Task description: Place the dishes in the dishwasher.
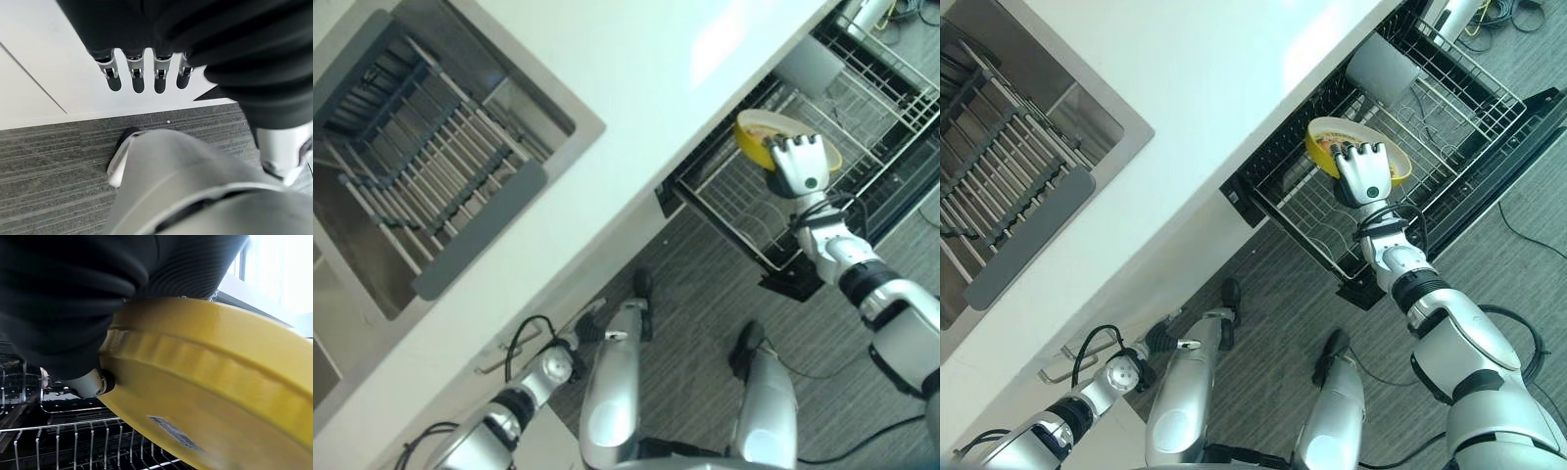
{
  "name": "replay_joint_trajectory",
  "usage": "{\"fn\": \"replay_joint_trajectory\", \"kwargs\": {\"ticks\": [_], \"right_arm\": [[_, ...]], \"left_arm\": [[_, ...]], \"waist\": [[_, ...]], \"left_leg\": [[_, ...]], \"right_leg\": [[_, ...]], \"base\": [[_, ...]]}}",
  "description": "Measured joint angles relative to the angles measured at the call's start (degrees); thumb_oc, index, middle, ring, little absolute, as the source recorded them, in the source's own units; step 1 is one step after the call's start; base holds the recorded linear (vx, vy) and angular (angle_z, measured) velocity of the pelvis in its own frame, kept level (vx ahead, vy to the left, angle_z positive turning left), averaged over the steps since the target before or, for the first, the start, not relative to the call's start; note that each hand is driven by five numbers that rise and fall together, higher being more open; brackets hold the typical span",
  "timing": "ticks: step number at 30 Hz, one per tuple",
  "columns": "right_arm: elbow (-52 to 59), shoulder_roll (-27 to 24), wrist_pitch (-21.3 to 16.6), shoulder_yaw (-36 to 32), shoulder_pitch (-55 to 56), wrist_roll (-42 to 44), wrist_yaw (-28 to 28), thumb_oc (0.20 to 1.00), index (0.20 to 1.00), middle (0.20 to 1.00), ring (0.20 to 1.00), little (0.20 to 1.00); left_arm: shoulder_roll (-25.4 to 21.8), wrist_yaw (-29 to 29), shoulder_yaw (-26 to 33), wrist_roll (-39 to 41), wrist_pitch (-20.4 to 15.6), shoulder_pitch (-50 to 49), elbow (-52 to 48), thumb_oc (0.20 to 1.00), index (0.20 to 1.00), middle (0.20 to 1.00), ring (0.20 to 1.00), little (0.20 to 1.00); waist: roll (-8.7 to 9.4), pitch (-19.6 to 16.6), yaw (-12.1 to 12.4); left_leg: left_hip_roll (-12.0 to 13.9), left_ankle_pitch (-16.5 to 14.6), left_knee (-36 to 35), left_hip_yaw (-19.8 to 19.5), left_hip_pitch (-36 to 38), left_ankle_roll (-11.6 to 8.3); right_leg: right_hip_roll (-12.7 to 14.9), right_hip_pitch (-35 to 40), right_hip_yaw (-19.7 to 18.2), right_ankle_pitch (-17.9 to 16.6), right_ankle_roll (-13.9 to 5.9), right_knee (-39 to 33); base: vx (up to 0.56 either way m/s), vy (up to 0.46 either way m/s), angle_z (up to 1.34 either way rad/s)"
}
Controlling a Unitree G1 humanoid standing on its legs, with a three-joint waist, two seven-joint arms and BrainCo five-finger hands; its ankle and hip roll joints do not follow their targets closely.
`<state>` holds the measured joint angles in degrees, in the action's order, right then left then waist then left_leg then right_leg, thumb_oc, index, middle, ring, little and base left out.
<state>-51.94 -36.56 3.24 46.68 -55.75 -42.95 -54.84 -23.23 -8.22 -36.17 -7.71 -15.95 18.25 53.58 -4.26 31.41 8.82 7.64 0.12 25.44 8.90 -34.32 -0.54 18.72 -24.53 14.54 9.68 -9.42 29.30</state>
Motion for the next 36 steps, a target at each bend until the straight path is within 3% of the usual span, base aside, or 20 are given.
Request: {"fn": "replay_joint_trajectory", "kwargs": {"ticks": [5, 19, 20, 21, 22, 27, 36], "right_arm": [[-1.70, 2.18, -0.01, 0.70, -0.72, -0.88, -0.39, 0.200, 0.200, 0.200, 0.200, 0.200], [-4.95, 2.66, 1.38, 1.16, -5.79, -0.73, -4.63, 0.200, 0.200, 0.200, 0.200, 0.200], [-5.95, 2.93, 1.48, 1.16, -5.80, -0.64, -5.11, 0.413, 0.413, 0.413, 0.413, 0.413], [-6.25, 2.91, 1.83, 1.13, -5.79, 0.02, -5.49, 0.545, 0.545, 0.545, 0.545, 0.545], [-6.26, 2.91, 2.37, 1.06, -5.79, 0.58, -6.03, 1.000, 1.000, 1.000, 1.000, 1.000], [-7.26, 3.04, 5.32, -0.11, -5.94, 3.89, -5.88, 1.000, 1.000, 1.000, 1.000, 1.000], [-8.20, 3.73, 2.39, -0.68, -6.30, 9.34, -1.39, 1.000, 1.000, 1.000, 1.000, 1.000]], "left_arm": [[0.48, -1.23, -0.42, 0.05, -1.04, 0.47, -0.31, 1.000, 1.000, 1.000, 1.000, 1.000], [-1.54, -4.73, -2.90, 0.61, -3.96, 1.00, -4.04, 1.000, 1.000, 1.000, 1.000, 1.000], [-1.66, -5.23, -3.58, 1.62, -3.99, 1.00, -4.06, 1.000, 1.000, 1.000, 1.000, 1.000], [-1.86, -5.37, -4.09, 2.17, -4.04, 1.00, -4.06, 1.000, 1.000, 1.000, 1.000, 1.000], [-1.91, -5.42, -4.18, 2.31, -4.11, 1.00, -4.07, 1.000, 1.000, 1.000, 1.000, 1.000], [-2.04, -6.23, -4.24, 2.58, -4.92, 0.98, -4.05, 1.000, 1.000, 1.000, 1.000, 1.000], [-1.60, -4.49, -3.79, 5.63, -4.95, 0.96, -2.94, 1.000, 1.000, 1.000, 1.000, 1.000]], "waist": [[0.00, 0.00, 0.20], [-0.01, -0.01, 1.21], [-0.04, -0.02, 1.17], [-0.05, -0.03, 1.15], [-0.07, -0.04, 1.15], [-0.13, -0.08, 1.20], [-0.15, -0.09, 1.14]], "left_leg": [[0.05, 0.19, 0.70, -0.41, -2.45, 0.17], [-0.55, 0.77, 1.72, -1.68, -8.74, 0.39], [-0.62, 0.76, 1.74, -1.68, -8.74, 0.39], [-0.66, 0.76, 1.76, -1.73, -8.88, 0.38], [-0.68, 0.76, 1.80, -1.77, -9.04, 0.38], [-0.68, 0.71, 1.96, -1.85, -10.00, 0.16], [-0.68, 0.81, 1.70, -1.86, -9.99, 0.30]], "right_leg": [[0.13, -2.57, 0.00, 0.60, 1.05, 0.97], [0.21, -9.79, -1.35, -0.11, 0.05, 2.81], [0.30, -9.83, -1.36, -0.09, 0.06, 2.80], [0.34, -9.97, -1.37, 0.28, 0.72, 2.77], [0.35, -10.12, -1.37, 0.30, 0.77, 2.80], [0.35, -11.00, -1.38, 0.15, 0.80, 2.71], [0.17, -10.88, -1.38, 0.06, 0.72, 2.24]], "base": [[-0.04, 0.004, 0.01], [-0.04, 0.018, -0.02], [0.00, 0.000, 0.00], [0.00, 0.000, 0.00], [0.00, 0.000, 0.00], [0.00, 0.000, 0.00], [0.00, 0.000, 0.00]]}}
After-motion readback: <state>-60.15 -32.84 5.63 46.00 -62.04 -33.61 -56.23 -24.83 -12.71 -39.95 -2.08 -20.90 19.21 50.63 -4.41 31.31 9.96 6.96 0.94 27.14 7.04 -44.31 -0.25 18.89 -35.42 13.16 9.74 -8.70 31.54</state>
